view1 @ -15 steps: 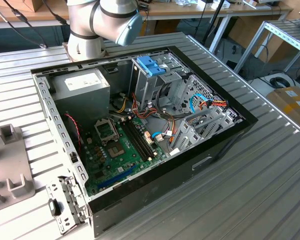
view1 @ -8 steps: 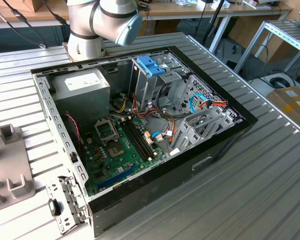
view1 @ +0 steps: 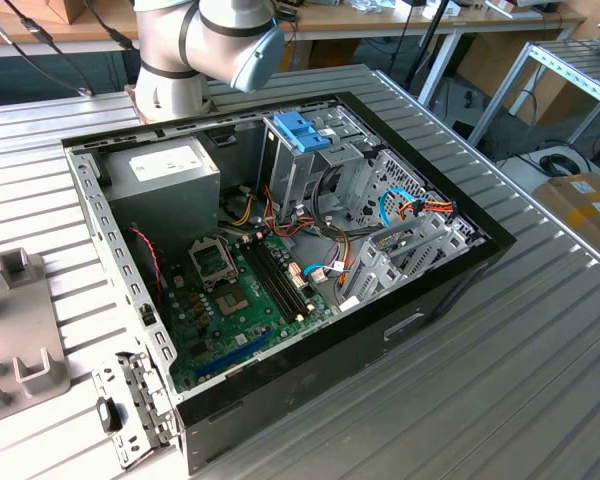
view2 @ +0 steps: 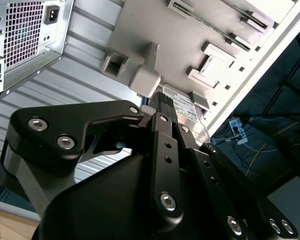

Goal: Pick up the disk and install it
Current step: 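Reach for the disk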

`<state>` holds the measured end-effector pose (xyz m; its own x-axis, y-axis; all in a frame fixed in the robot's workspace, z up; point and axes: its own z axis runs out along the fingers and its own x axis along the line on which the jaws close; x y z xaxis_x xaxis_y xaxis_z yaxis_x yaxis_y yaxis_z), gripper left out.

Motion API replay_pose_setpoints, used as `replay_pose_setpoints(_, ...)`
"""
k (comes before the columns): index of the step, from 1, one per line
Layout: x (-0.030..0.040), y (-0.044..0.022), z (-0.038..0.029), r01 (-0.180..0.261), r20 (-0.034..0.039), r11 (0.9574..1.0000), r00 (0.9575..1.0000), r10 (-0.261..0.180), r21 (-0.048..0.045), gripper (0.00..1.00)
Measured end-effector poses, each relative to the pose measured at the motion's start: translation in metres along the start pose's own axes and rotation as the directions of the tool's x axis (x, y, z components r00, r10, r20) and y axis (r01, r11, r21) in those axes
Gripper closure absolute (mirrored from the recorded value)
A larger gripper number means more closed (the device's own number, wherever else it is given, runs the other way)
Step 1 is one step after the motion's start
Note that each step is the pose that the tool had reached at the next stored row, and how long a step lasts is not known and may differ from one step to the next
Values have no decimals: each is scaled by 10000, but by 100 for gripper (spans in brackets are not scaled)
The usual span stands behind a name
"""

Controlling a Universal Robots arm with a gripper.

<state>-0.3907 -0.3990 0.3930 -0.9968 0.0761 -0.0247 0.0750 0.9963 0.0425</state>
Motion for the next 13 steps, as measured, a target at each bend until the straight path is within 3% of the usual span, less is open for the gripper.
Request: replay_pose_setpoints(13,77,-6,-3,0,-1,10000,10000,0,0,89)
